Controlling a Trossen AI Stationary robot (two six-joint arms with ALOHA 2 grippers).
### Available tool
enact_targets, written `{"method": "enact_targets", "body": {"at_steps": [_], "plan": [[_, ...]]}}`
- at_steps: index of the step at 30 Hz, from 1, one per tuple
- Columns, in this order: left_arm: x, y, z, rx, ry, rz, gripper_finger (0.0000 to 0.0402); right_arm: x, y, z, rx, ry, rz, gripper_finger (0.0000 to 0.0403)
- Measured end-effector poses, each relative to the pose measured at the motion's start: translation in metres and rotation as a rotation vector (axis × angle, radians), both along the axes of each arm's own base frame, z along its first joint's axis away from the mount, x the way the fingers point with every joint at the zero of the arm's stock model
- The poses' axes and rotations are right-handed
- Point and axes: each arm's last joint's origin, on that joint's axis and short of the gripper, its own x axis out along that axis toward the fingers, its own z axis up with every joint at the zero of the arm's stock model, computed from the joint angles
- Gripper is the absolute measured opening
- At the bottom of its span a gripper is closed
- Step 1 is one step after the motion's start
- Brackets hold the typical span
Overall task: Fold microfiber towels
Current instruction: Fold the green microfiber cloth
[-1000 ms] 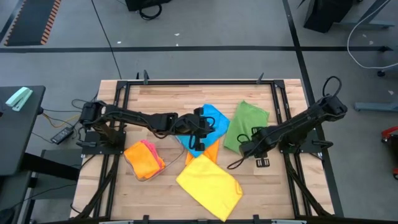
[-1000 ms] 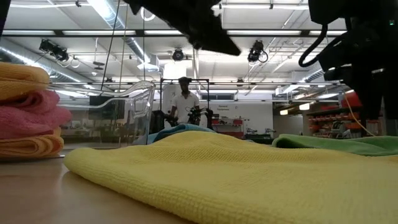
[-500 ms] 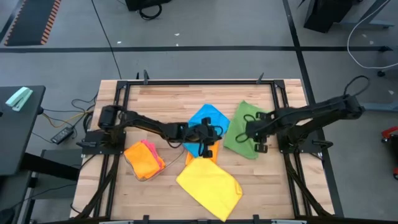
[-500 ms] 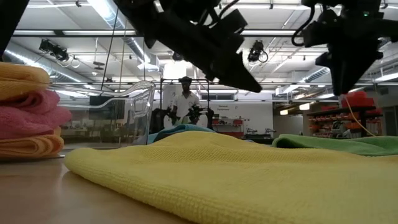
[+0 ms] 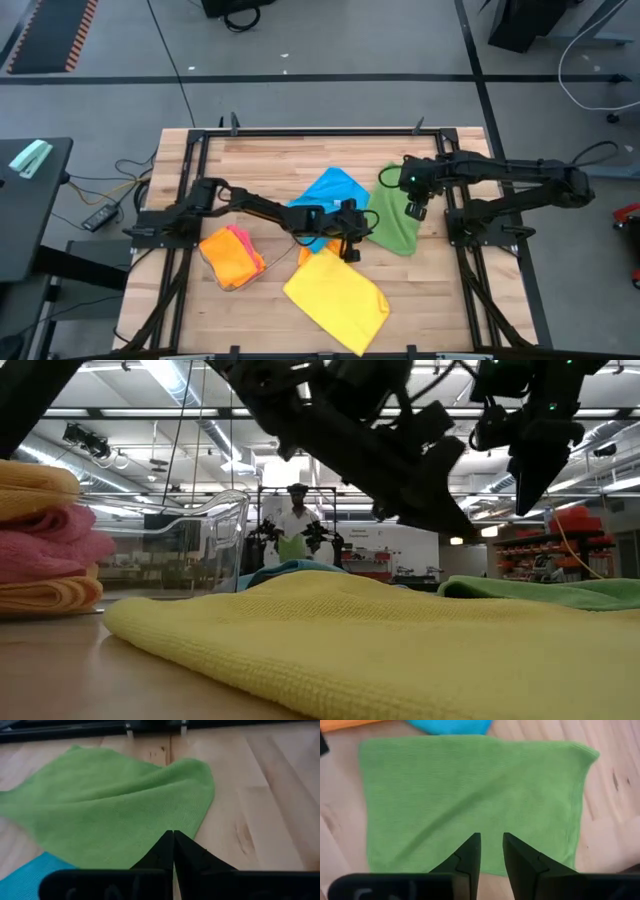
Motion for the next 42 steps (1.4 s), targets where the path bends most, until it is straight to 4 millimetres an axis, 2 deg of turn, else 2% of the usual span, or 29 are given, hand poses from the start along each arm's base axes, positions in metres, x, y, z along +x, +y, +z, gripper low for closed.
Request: {"method": "enact_targets", "body": {"at_steps": [5,8,13,20,32,42], "plan": [[0.021,0.006,-0.011,0.024,0.055,0.002,0.0023,-0.003,-0.012,-0.002,0.005,0.019,-0.026,0.0089],[0.023,0.013,-0.021,0.033,0.121,0.014,0.0013,-0.003,-0.018,-0.003,0.009,0.028,-0.034,0.0090],[0.018,0.022,-0.026,0.037,0.215,0.031,0.0008,0.000,-0.027,-0.010,0.007,0.073,-0.060,0.0090],[0.013,0.023,-0.032,0.047,0.290,0.029,0.0033,0.008,-0.049,-0.031,0.048,0.204,-0.086,0.0097],[0.010,0.007,-0.032,0.034,0.322,-0.020,0.0010,0.006,-0.076,-0.050,0.127,0.279,-0.130,0.0136],[0.001,-0.004,-0.031,0.050,0.425,-0.039,0.0027,0.006,-0.082,-0.084,0.216,0.417,-0.171,0.0143]]}}
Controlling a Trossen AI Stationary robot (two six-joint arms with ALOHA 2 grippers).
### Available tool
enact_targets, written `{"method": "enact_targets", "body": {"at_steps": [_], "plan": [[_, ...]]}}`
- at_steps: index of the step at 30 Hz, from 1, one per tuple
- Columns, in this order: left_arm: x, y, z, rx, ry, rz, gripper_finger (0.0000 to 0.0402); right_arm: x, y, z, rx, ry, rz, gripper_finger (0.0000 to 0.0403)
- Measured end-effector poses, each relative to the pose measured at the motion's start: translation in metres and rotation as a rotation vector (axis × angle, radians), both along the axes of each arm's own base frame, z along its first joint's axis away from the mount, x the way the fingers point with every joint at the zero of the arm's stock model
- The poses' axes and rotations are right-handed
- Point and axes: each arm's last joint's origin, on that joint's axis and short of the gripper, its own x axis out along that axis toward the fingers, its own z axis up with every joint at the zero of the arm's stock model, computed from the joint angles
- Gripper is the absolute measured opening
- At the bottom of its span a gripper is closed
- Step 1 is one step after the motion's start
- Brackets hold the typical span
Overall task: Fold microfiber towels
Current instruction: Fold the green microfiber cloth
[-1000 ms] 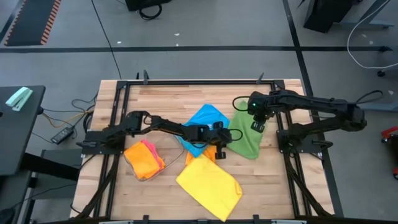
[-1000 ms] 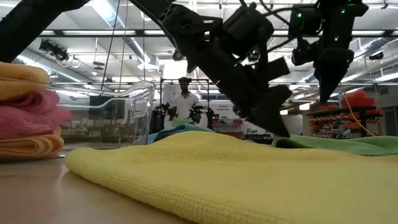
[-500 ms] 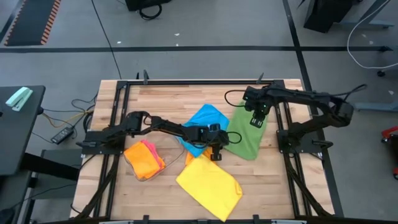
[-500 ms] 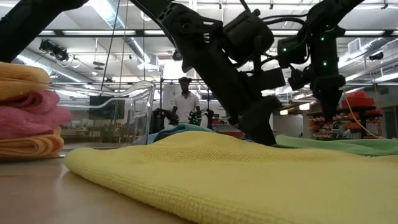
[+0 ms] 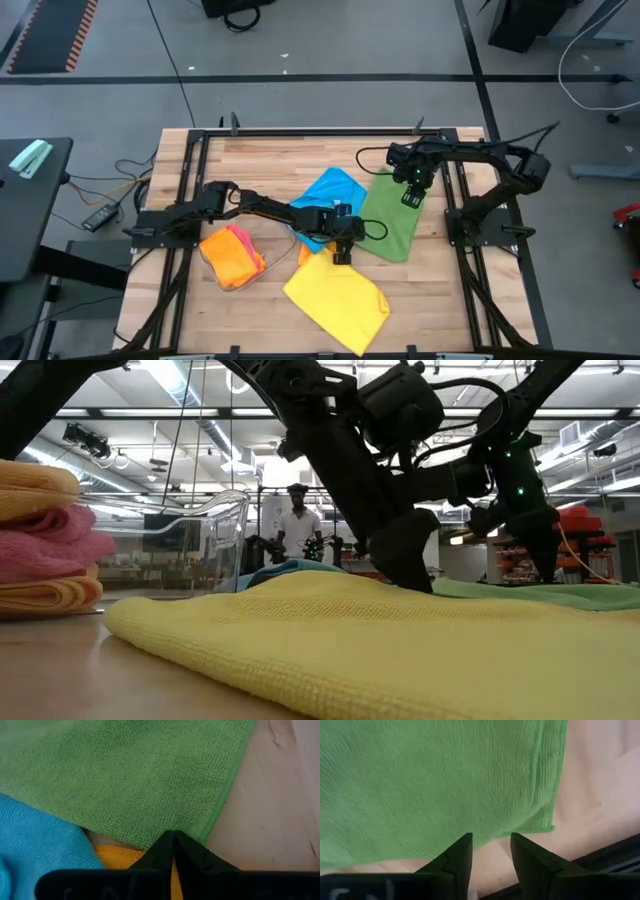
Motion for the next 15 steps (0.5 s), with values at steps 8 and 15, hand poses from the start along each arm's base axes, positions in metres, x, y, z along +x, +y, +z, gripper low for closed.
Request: {"method": "enact_targets", "body": {"at_steps": [8,15], "plan": [[-0.004,0.001,0.007,-0.002,0.024,-0.002,0.0010,0.001,0.000,-0.003,0.008,0.008,-0.006,0.0143],[-0.005,0.001,0.010,-0.006,0.026,0.003,0.0028,0.001,0.000,-0.021,0.077,0.039,-0.040,0.0143]]}}
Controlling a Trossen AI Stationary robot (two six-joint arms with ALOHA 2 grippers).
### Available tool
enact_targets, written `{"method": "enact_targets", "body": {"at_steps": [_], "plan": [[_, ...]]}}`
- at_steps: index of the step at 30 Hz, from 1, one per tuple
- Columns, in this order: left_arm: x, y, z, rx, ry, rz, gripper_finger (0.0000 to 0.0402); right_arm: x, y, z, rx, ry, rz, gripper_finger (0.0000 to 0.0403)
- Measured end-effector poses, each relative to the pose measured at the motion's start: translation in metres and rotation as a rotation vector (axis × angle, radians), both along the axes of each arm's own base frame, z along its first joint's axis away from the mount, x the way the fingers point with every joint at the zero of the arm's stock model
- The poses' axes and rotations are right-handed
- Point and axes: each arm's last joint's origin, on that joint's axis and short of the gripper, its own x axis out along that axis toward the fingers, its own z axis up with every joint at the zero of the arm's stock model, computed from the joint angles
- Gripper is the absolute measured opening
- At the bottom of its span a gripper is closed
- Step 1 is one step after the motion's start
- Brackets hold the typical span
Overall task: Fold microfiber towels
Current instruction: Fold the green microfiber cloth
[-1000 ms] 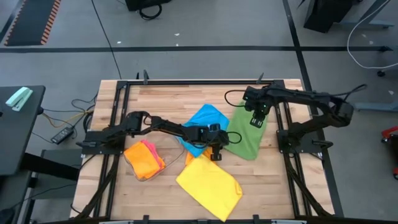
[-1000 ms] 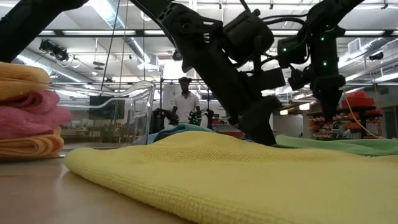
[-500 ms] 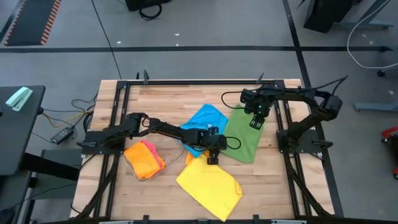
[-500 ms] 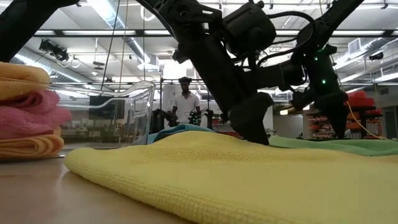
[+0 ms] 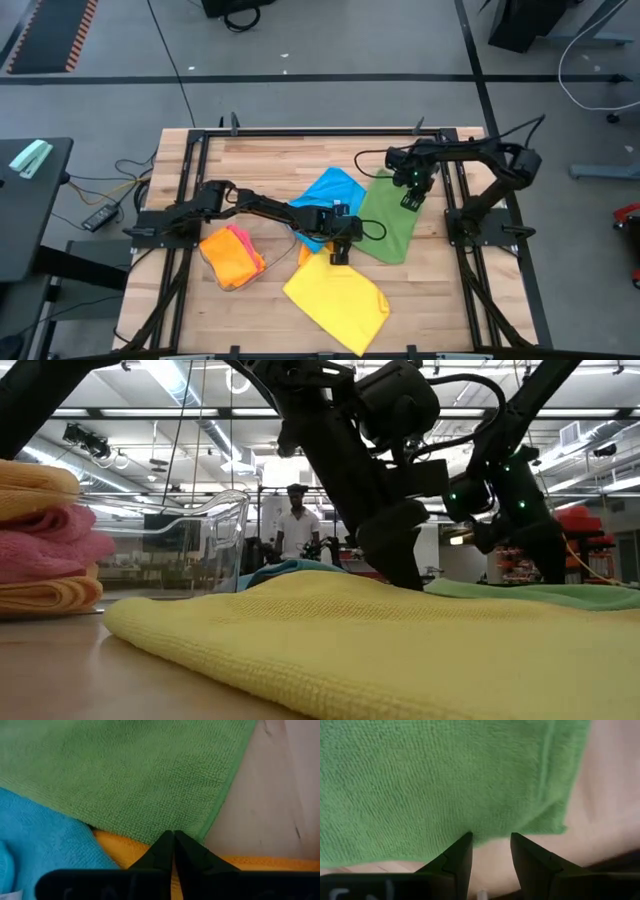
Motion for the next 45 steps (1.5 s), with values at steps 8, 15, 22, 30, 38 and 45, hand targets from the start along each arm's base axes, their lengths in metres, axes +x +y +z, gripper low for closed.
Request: {"method": "enact_targets", "body": {"at_steps": [8,15,22,30,38,45], "plan": [[0.000,0.000,0.000,0.001,0.001,0.001,0.0017,0.001,0.000,-0.008,0.015,0.003,-0.008,0.0098],[0.000,0.000,0.000,0.001,0.004,0.002,0.0013,0.002,-0.001,-0.008,0.006,-0.010,-0.008,0.0011],[0.000,0.000,0.000,0.001,0.004,0.002,0.0028,0.002,-0.002,-0.002,-0.021,-0.018,-0.004,0.0004],[0.000,0.000,0.000,0.001,0.004,0.002,0.0012,0.003,-0.003,0.028,-0.064,-0.047,-0.032,0.0003],[0.000,0.000,0.000,0.001,0.004,0.002,0.0024,0.002,-0.003,0.032,-0.101,-0.020,-0.079,0.0014],[0.000,0.000,0.000,0.001,0.003,0.003,0.0026,-0.002,-0.003,0.033,-0.156,0.049,-0.064,0.0026]]}}
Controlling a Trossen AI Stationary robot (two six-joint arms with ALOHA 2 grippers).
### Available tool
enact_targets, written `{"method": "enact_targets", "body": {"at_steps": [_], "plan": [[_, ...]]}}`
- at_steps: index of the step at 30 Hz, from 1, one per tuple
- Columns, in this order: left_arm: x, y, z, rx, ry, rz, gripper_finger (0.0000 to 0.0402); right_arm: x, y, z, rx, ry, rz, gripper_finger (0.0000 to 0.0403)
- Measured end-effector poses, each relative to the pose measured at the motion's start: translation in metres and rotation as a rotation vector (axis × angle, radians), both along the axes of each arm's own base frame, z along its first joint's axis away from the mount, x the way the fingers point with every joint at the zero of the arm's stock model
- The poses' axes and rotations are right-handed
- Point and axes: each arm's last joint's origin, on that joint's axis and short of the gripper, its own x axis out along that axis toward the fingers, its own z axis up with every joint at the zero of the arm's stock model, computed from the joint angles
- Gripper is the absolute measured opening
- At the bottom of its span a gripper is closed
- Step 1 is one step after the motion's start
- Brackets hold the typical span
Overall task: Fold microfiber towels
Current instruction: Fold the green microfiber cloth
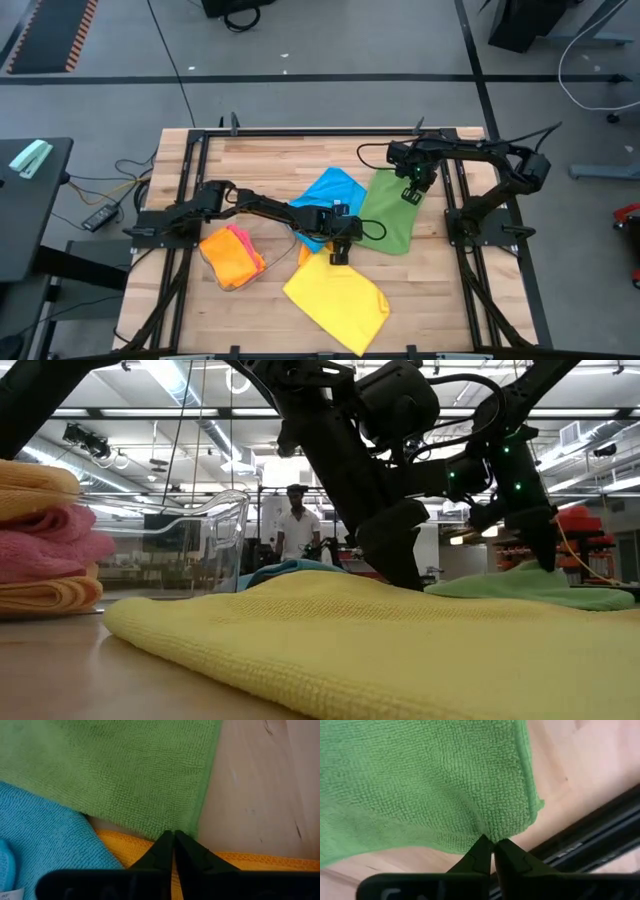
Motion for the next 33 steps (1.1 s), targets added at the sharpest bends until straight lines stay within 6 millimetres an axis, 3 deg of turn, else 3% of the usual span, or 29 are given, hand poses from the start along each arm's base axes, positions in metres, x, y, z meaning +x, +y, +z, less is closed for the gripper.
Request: {"method": "enact_targets", "body": {"at_steps": [9,13,21,25,33], "plan": [[0.003,-0.002,0.002,-0.004,-0.038,-0.004,0.0011,0.000,0.001,0.000,0.013,-0.003,0.005,0.0026],[0.008,-0.008,0.014,-0.004,-0.130,-0.026,0.0019,0.002,-0.001,0.000,0.008,-0.020,0.036,0.0026],[0.011,-0.012,0.017,-0.002,-0.182,-0.044,0.0028,0.009,-0.010,-0.001,-0.106,-0.015,0.282,0.0034],[0.011,-0.012,0.014,0.027,-0.165,-0.078,0.0021,0.011,-0.014,-0.001,-0.132,-0.017,0.371,0.0078],[0.010,-0.019,0.015,0.040,-0.167,-0.113,0.0042,0.010,-0.016,-0.001,-0.161,0.029,0.398,0.0216]]}}
